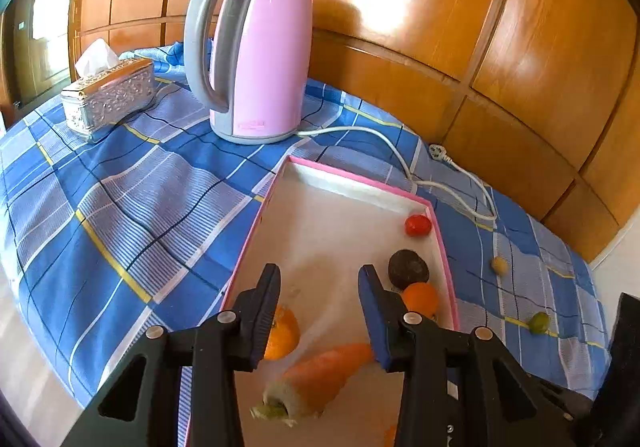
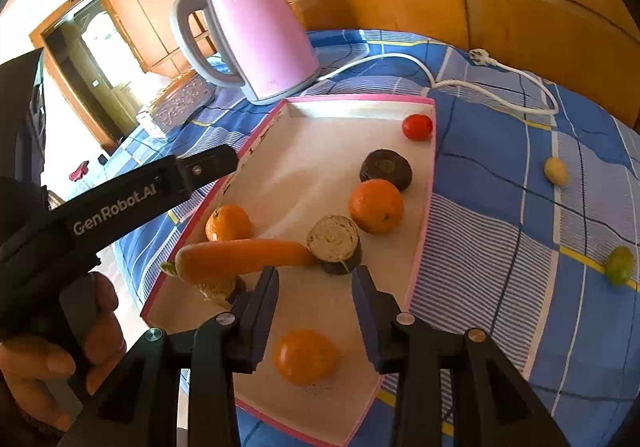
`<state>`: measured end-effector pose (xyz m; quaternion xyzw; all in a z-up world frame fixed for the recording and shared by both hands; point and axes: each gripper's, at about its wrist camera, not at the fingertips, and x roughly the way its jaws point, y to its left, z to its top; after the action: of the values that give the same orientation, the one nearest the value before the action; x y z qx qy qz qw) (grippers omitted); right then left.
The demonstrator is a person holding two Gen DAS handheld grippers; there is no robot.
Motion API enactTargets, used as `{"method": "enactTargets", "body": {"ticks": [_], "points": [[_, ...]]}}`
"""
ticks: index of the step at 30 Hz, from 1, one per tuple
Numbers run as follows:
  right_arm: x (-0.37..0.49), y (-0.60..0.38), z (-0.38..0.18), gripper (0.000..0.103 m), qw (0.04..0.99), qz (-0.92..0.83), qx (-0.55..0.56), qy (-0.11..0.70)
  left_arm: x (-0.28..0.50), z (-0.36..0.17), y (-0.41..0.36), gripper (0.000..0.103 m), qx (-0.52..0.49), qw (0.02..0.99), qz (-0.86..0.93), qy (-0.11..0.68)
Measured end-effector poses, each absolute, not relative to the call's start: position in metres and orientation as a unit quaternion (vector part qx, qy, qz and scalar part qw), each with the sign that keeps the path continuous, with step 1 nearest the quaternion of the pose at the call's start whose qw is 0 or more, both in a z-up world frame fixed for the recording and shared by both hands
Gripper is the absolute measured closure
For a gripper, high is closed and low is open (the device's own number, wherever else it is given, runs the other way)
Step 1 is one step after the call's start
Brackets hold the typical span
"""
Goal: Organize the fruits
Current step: 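Carry the carrot and orange into the tray and open both tools, then move both open tools back over the green tomato and potato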
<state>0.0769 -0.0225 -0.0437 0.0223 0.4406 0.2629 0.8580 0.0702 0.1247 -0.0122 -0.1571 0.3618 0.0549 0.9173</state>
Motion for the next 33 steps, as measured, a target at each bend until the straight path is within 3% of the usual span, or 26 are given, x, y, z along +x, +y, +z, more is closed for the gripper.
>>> {"method": "enactTargets", "body": {"ticks": [33], "points": [[0.063, -0.11, -0.041, 0.065, 0.893, 0.127, 0.09, 0.422, 0.057, -0.008, 0.041, 0.06, -0.09, 0.921, -0.024, 0.378]]}}
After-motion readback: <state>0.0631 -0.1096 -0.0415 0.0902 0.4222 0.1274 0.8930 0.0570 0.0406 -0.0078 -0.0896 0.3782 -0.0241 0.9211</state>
